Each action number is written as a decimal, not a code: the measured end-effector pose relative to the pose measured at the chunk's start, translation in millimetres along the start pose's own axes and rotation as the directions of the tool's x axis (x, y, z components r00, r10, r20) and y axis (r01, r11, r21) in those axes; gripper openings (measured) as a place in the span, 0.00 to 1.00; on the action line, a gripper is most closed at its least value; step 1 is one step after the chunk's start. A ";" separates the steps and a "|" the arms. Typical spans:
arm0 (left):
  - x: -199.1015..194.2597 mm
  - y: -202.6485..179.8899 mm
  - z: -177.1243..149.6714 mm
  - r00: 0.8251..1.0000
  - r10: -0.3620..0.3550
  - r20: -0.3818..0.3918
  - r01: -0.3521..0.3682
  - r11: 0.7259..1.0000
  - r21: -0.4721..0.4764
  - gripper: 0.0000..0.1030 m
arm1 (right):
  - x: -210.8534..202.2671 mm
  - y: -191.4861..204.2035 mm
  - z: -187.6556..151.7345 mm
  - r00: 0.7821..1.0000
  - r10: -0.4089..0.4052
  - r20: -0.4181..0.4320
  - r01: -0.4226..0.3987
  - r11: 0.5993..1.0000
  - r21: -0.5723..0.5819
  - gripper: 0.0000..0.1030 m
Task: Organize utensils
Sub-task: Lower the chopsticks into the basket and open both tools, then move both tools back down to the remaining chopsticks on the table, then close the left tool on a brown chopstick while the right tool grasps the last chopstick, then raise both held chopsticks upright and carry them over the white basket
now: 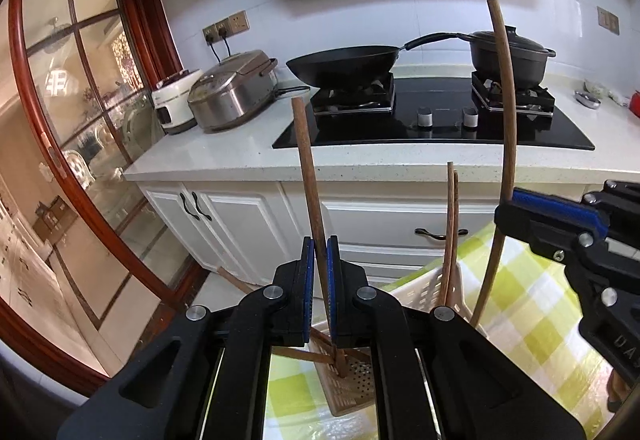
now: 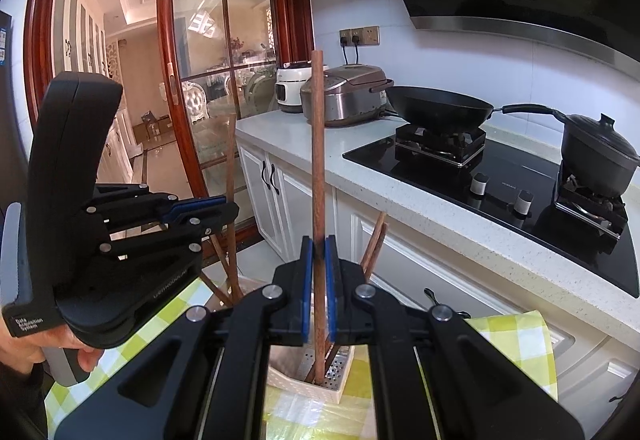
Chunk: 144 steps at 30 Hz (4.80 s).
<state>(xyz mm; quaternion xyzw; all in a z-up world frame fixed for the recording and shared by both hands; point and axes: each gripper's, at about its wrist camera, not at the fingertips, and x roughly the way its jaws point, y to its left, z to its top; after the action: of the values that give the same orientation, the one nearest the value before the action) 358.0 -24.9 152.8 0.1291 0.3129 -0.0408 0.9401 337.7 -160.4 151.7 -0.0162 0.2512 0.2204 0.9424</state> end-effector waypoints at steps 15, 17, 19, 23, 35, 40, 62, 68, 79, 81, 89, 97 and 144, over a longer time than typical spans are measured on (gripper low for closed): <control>21.3 -6.9 0.1 0.987 0.006 -0.158 -0.008 1.000 -0.010 0.04 | 21.5 -0.1 -5.5 0.998 0.000 -0.058 -0.001 1.000 -0.012 0.07; 23.4 -7.0 -2.0 0.984 0.001 -0.178 -0.004 1.000 -0.014 0.04 | 23.5 -1.0 -5.5 0.998 0.004 -0.065 -0.005 1.000 -0.014 0.07; 25.9 -5.1 -3.6 0.981 -0.007 -0.195 0.001 1.000 -0.029 0.04 | 26.2 -1.5 -6.5 0.997 0.000 -0.073 -0.001 1.000 -0.014 0.07; 31.3 -0.8 -7.0 0.974 -0.038 -0.222 0.023 0.997 -0.071 0.05 | 32.1 -4.2 -8.4 0.996 -0.009 -0.089 0.009 1.000 -0.010 0.07; 16.0 5.8 -2.1 0.978 -0.072 -0.195 0.051 0.993 -0.109 0.06 | 18.2 -10.5 -14.3 0.997 -0.003 -0.074 0.004 1.000 0.007 0.18; -3.7 10.0 -4.7 0.984 -0.075 -0.164 0.055 0.990 -0.127 0.06 | -0.2 -15.7 -23.8 0.998 -0.006 -0.058 0.008 1.000 0.019 0.25; -122.4 2.9 -203.6 0.972 -0.235 0.013 0.225 0.911 -0.346 0.10 | -93.3 -13.5 -217.3 0.983 0.017 -0.183 -0.006 0.998 0.065 0.52; -64.4 -48.2 -236.8 0.938 -0.326 -0.116 0.266 0.894 -0.361 0.10 | -104.8 -8.6 -248.8 0.973 -0.018 -0.231 0.023 1.000 0.015 0.57; 12.9 -82.3 -239.9 0.924 -0.248 -0.291 0.146 0.932 -0.331 0.10 | -113.2 -19.9 -250.4 0.975 -0.044 -0.216 0.044 0.999 -0.007 0.63; 13.6 -86.0 -237.2 0.925 -0.233 -0.302 0.133 0.939 -0.316 0.10 | -112.8 -19.8 -251.0 0.976 -0.040 -0.216 0.040 0.999 -0.005 0.63; 18.0 -100.0 -236.2 0.933 -0.171 -0.317 0.096 0.966 -0.240 0.10 | -112.5 -13.5 -251.3 0.974 -0.036 -0.222 0.034 0.999 -0.013 0.63; -16.7 -51.1 -253.2 0.923 -0.309 -0.228 0.195 0.888 -0.417 0.05 | -85.1 30.8 -242.4 0.963 0.004 -0.271 -0.033 0.994 -0.100 0.63; -157.5 -6.0 -201.3 0.964 -0.257 0.060 0.263 0.906 -0.331 0.05 | -121.4 39.2 -157.2 0.988 0.069 -0.141 -0.073 0.997 -0.029 0.06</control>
<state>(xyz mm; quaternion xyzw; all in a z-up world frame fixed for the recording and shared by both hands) 114.6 22.7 90.6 -0.0761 0.3227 -0.1126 0.9367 153.5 -196.7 75.9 -0.0389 0.3135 0.2564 0.9135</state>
